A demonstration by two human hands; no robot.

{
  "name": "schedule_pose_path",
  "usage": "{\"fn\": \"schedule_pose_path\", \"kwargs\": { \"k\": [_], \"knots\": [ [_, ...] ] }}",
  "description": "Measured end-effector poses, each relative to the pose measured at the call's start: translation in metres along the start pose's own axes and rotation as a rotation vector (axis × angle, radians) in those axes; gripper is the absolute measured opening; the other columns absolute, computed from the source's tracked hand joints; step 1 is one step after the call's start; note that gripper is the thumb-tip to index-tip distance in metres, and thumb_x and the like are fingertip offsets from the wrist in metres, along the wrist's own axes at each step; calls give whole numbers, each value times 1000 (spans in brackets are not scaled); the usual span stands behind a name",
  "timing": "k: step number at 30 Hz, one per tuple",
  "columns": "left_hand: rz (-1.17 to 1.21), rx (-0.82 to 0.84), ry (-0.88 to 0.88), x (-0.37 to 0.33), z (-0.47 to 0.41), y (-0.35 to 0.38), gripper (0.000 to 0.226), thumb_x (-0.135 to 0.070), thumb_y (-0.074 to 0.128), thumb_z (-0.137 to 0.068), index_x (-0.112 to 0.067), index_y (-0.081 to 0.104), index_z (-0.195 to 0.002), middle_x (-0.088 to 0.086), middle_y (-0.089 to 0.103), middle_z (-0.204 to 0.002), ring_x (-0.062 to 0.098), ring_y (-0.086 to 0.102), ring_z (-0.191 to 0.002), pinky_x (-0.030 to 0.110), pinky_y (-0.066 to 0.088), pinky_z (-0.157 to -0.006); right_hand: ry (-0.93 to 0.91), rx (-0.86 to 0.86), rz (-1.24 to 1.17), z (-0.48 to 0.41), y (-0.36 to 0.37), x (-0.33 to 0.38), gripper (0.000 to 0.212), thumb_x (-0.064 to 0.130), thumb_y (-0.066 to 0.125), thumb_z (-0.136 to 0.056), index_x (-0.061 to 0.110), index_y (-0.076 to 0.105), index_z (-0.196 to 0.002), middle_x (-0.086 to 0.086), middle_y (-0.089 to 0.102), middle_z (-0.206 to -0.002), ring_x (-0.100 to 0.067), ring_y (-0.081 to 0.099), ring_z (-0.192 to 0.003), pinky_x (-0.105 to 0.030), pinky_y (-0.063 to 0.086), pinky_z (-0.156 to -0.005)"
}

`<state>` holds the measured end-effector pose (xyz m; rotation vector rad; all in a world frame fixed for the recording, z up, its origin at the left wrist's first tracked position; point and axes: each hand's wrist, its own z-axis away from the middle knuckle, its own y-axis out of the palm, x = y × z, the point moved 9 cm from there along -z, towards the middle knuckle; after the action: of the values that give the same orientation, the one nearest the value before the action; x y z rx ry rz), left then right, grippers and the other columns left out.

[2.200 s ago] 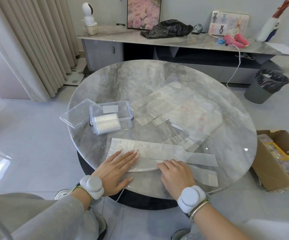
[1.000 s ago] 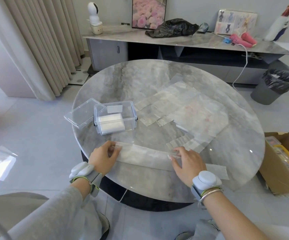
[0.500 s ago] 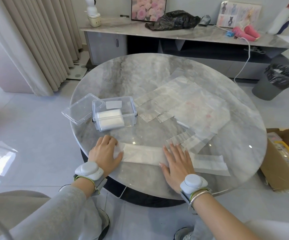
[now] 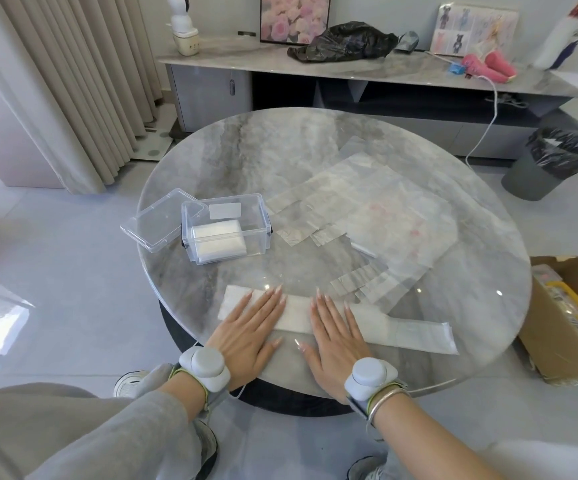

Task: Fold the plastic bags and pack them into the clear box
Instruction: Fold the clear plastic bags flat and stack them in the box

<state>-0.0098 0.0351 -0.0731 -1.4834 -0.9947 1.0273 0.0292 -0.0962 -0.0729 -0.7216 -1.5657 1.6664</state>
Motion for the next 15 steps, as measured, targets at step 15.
{"fn": "schedule_pose_path", "kwargs": {
  "k": [15],
  "knots": [
    [134, -125, 104, -20, 0, -37, 47, -32, 33, -102, -13, 44, -144, 4, 37, -154, 20, 34, -141, 40, 26, -116, 100, -132, -11, -21, -64, -59, 52, 35, 61, -87, 22, 48, -135, -4, 45, -138, -27, 38, -126, -38, 37, -99]
  ]
}}
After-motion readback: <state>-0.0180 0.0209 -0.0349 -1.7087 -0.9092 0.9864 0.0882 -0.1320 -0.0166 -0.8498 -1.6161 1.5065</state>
